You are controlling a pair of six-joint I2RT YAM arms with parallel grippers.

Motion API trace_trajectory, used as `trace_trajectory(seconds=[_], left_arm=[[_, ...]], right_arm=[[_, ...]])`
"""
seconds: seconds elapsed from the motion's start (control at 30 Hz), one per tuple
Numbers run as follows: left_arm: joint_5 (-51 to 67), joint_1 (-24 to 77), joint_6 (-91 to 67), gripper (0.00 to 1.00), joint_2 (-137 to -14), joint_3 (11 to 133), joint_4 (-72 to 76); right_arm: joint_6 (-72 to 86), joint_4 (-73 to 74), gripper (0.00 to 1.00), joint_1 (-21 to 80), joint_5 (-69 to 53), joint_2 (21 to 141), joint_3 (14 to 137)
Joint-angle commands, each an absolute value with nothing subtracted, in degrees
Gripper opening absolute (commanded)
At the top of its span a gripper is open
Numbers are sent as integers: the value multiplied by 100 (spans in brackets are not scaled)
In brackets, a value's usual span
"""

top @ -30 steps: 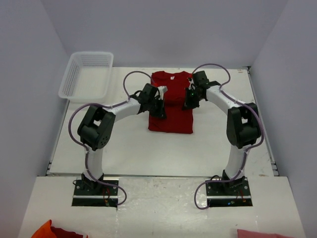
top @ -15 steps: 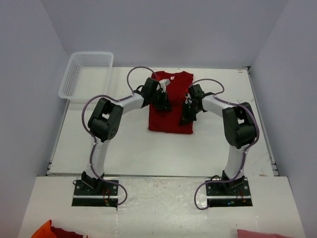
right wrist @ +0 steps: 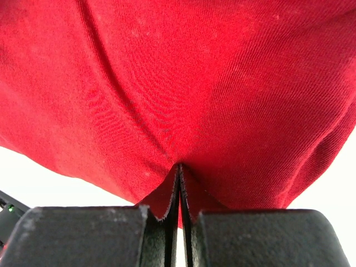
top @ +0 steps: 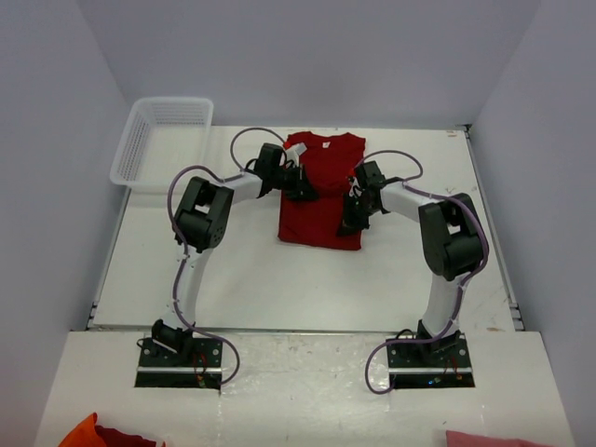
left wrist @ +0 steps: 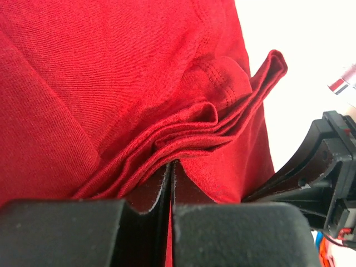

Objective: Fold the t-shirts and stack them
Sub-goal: Fold the folded rectangular tshirt in 1/3 of the way

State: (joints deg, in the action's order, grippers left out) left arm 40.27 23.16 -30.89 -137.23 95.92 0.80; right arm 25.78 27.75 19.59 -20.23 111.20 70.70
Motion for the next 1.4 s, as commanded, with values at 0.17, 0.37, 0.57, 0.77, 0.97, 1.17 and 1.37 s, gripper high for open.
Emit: trace_trajectory(seconds=[0.17, 0.37, 0.57, 0.77, 0.97, 1.17, 1.37], left_arm=[[4316, 2118, -3243, 0, -13677, 9431, 1063], [3956, 2118, -2963, 0, -12649, 8773, 669], [3279, 2144, -3093, 0, -11550, 7745, 440], [2752, 2407, -3252, 0, -10873, 7235, 71], [2584, 2794, -3278, 0, -10644, 7066, 9], [2391, 3006, -3226, 0, -10705, 6830, -246], [2066, 3015, -3199, 0, -10933, 6583, -316]], right_arm=[[2443, 3023, 0, 1986, -1661, 10723, 7083], [2400, 3392, 0, 1978, -1609, 10713, 7873], [2303, 3814, 0, 1820, -1546, 11372, 9261], [2294, 4096, 0, 1626, -1915, 12111, 10211], [2303, 4149, 0, 1512, -2109, 12568, 10564], [2329, 4149, 0, 1389, -2136, 12840, 10696], [2347, 4271, 0, 1257, -2180, 13104, 11038]])
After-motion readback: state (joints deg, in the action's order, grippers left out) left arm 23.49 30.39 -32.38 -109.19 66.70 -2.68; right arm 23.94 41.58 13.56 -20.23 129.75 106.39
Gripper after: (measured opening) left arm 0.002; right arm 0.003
